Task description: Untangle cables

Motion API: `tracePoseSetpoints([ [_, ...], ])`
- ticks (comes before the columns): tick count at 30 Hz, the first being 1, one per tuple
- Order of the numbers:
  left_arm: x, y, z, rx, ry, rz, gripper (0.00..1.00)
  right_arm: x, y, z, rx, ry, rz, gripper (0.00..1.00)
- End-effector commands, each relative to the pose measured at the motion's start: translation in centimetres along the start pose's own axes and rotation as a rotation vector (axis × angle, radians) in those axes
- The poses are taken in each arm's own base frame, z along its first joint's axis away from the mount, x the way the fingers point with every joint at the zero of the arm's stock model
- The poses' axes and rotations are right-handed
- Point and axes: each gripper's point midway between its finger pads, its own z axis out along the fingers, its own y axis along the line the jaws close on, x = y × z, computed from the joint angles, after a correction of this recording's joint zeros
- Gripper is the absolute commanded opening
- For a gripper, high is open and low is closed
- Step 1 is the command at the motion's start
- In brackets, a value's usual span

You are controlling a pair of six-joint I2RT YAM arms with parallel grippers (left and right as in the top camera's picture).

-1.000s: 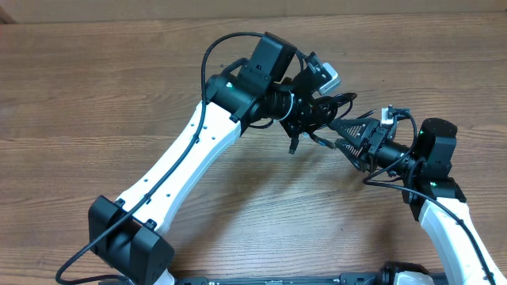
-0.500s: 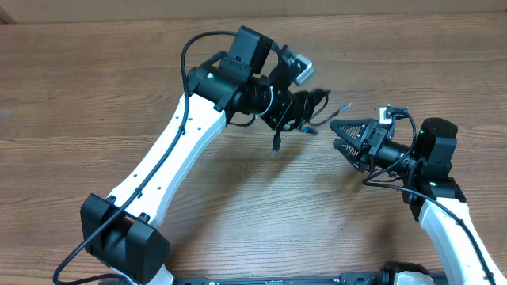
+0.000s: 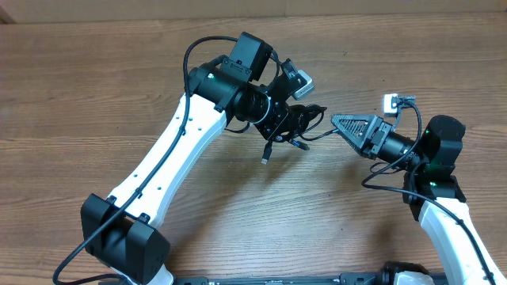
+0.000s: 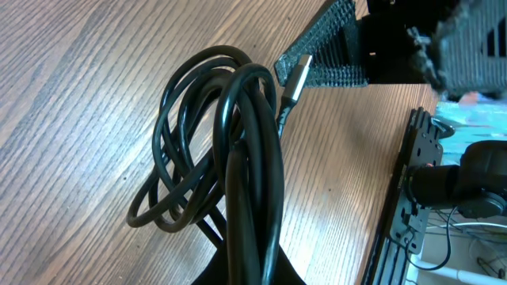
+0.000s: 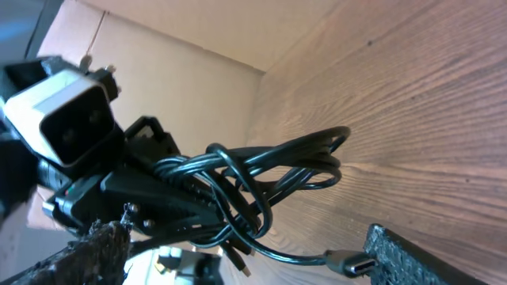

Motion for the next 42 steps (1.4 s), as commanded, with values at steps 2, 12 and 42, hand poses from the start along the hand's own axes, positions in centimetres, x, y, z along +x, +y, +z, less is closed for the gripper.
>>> tracePoseSetpoints([
  [2, -0.7, -1.0, -0.3, 0.036, -0.023, 0.051, 0.04, 0.3, 1.0, 0.1, -0.040, 0.034, -0.148, 0.88],
  [12, 1.1, -1.7, -0.3, 0.064, 0.041, 0.179, 0.04, 0.5, 1.1, 0.1, -0.052, 0.041, -0.281, 0.88],
  [42, -0.4, -3.3, 1.8, 0.006, 0.031, 0.193, 0.04, 3.5, 2.7, 0.6, -0.156, 0.175, -0.252, 0.11],
])
